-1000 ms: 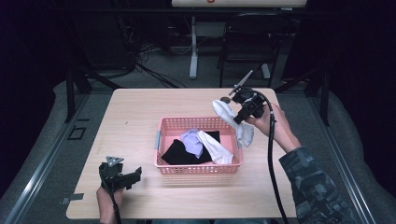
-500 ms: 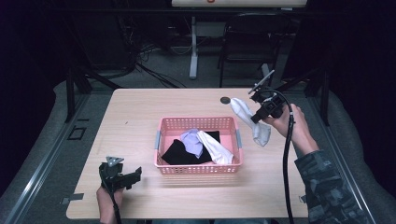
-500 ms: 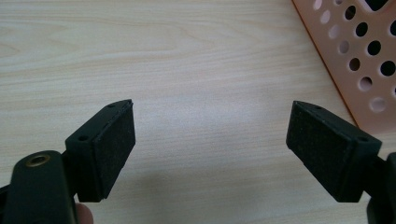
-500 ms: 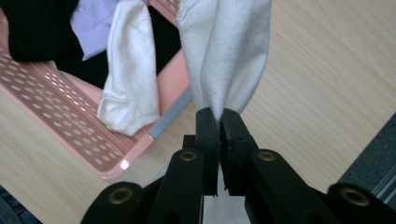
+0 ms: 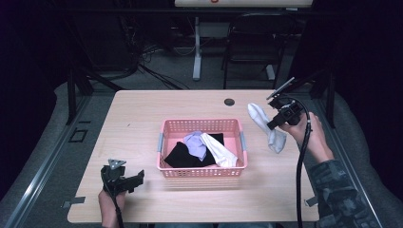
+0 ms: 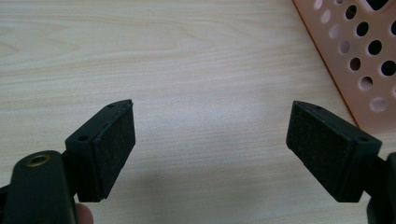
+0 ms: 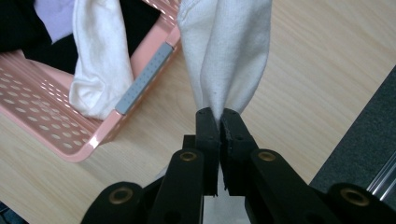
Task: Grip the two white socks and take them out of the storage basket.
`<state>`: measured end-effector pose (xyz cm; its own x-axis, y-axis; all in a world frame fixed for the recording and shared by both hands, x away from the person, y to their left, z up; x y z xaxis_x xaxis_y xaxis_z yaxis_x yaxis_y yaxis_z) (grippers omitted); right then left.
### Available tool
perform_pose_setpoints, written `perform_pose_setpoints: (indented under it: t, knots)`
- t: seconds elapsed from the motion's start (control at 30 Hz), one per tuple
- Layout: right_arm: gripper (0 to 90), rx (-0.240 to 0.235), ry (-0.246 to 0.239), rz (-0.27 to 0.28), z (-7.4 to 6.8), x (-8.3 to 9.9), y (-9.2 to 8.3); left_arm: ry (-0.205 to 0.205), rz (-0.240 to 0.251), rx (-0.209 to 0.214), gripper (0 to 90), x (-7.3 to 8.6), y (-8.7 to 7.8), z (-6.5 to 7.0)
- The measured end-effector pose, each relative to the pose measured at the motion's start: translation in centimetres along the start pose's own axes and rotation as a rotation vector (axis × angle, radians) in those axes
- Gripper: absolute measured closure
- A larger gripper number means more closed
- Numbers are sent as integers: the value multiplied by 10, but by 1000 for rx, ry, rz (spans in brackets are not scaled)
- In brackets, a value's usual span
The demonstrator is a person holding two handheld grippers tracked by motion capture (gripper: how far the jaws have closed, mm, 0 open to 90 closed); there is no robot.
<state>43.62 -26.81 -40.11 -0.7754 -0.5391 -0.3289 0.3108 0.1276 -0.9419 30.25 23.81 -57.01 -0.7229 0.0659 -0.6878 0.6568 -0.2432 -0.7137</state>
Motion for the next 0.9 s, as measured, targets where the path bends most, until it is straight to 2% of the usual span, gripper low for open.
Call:
perform_pose_setpoints:
  t: [0.17,0.23,0.27,0.43,0.5,0.73,0.8,0.9]
  knots:
    - [870,-3,29,-10,4,8,9,-1,1,-1,157,0,0,0]
    - [870,12,27,-16,5,10,13,0,1,0,157,0,0,0]
    - [870,-1,35,-12,5,12,15,-1,1,0,157,0,0,0]
    - [870,13,43,-33,8,17,26,-1,-1,-1,157,0,0,0]
    - [870,15,65,-28,8,22,34,0,0,-1,157,0,0,0]
    - [870,4,89,-52,8,31,61,0,2,-2,157,0,0,0]
    - [870,9,84,-67,8,32,66,0,2,-2,157,0,0,0]
    - [870,11,81,-99,6,35,84,0,1,-3,157,0,0,0]
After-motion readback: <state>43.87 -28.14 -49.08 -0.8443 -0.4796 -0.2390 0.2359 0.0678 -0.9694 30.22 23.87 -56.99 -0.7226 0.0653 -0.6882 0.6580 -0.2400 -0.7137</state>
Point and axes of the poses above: each handheld gripper's, and its own axes: y roughly forward along the jaws, x roughly out of its underside, z roughly to its right, the point moved 1 cm from there along y, roughly forward along the jaws, and after that the axes turned 4 degrees about x, right-handed, at the moved point
